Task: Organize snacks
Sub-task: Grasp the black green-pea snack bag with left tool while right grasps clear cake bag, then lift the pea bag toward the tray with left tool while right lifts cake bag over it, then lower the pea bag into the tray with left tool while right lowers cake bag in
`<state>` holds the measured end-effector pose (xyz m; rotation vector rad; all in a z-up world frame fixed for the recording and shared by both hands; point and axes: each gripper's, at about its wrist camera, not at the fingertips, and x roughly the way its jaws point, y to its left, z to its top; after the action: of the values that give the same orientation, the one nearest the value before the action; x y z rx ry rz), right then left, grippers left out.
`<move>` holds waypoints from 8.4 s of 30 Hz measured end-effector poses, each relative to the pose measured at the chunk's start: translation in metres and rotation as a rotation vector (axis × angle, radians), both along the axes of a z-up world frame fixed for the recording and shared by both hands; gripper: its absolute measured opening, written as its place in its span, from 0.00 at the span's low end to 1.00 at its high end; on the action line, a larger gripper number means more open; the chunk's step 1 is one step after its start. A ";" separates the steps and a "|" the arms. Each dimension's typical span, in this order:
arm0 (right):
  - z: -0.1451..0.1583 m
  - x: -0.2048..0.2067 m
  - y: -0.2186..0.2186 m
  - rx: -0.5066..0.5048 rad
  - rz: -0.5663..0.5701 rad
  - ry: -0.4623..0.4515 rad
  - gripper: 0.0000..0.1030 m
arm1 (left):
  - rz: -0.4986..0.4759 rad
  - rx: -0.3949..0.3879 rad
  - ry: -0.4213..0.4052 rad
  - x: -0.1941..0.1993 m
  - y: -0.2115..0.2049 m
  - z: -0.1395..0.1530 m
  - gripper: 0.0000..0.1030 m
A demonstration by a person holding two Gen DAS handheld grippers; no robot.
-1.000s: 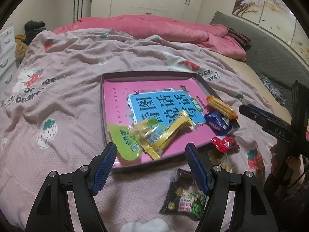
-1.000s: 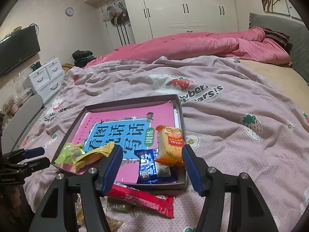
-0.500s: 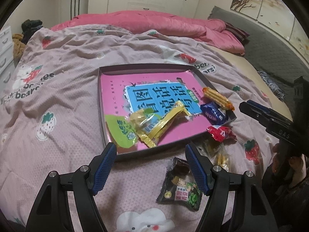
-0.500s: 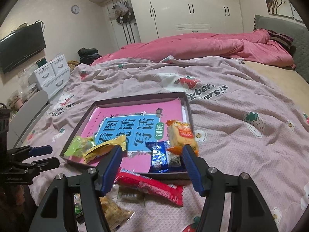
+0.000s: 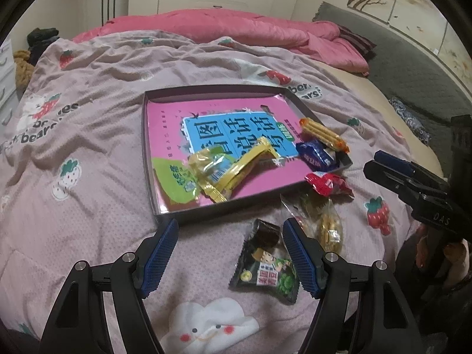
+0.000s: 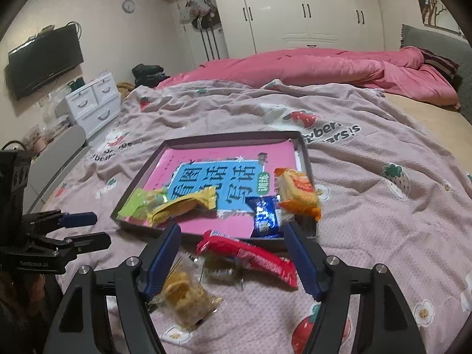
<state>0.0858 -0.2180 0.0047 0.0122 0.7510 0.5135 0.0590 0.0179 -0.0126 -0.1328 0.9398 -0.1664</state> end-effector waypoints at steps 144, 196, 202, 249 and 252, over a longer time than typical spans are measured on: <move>0.000 0.006 0.004 0.114 0.097 -0.017 0.45 | 0.072 -0.110 -0.163 0.011 0.039 0.035 0.23; -0.010 0.058 0.014 0.121 0.059 -0.015 0.45 | -0.027 -0.044 -0.062 0.067 0.009 -0.033 0.23; -0.013 0.061 0.017 0.114 0.058 -0.009 0.45 | -0.042 -0.047 -0.060 0.070 0.005 -0.035 0.23; -0.051 0.084 0.058 -0.046 0.117 0.048 0.46 | -0.024 -0.210 0.029 0.083 0.019 -0.047 0.23; -0.053 0.081 0.062 -0.089 0.122 0.028 0.46 | -0.022 -0.210 0.030 0.083 0.020 -0.047 0.23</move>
<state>0.1670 -0.1559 -0.0485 -0.1102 0.8049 0.5963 0.1417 0.0376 -0.0593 -0.3190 0.9522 -0.2842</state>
